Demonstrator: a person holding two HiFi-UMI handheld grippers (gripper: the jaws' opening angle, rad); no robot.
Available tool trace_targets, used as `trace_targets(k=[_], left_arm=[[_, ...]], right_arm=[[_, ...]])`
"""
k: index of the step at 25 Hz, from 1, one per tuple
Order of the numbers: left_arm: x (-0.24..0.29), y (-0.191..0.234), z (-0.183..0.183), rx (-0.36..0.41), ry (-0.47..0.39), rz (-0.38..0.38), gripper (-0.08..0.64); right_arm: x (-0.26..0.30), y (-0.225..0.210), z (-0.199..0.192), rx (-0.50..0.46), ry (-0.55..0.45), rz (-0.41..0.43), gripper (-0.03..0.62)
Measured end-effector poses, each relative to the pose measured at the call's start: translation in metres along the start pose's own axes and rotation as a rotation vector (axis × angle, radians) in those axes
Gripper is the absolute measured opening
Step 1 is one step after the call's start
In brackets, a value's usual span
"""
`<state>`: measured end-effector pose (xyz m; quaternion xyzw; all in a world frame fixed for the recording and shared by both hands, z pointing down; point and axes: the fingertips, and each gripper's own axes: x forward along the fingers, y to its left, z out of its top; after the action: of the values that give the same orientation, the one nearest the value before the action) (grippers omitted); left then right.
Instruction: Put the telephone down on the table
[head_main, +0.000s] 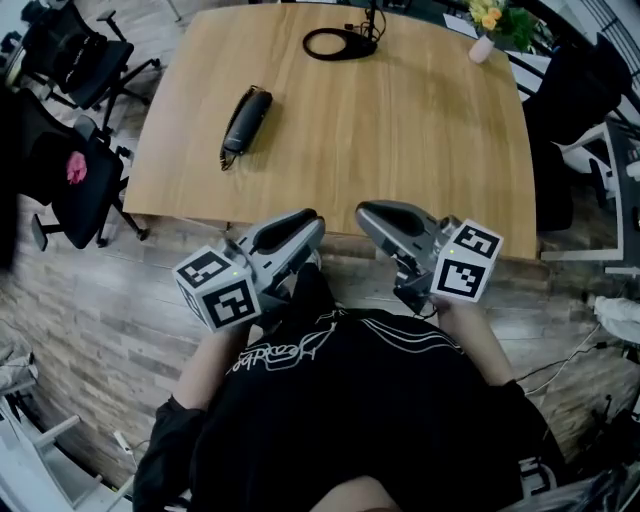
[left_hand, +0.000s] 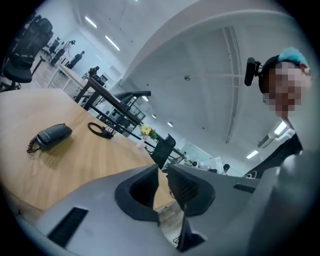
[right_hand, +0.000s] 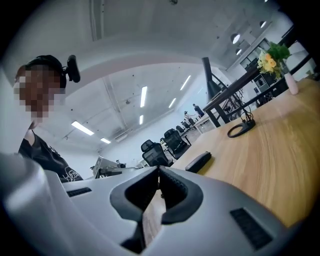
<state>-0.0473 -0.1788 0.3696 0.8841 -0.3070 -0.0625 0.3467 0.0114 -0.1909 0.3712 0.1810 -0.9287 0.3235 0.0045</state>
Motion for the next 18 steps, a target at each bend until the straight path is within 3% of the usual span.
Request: trace_targets(k=[1, 3, 10, 18], left_arm=[[-0.002, -0.011, -0.007, 0.021, 0.007, 0.001, 0.036], [-0.007, -0.033, -0.016, 0.063, 0.016, -0.004, 0.009], [-0.025, -0.085, -0.019, 0.088, -0.051, -0.03, 0.006], [-0.028, -0.1, -0.024, 0.142, -0.051, -0.009, 0.006]], right_arm=[[-0.007, 0.01, -0.001, -0.003, -0.012, 0.009, 0.04], [-0.021, 0.026, -0.002, -0.006, -0.031, 0.02, 0.04], [-0.051, 0.071, -0.011, -0.069, -0.048, 0.075, 0.04], [-0.06, 0.085, -0.012, -0.083, -0.072, 0.096, 0.04]])
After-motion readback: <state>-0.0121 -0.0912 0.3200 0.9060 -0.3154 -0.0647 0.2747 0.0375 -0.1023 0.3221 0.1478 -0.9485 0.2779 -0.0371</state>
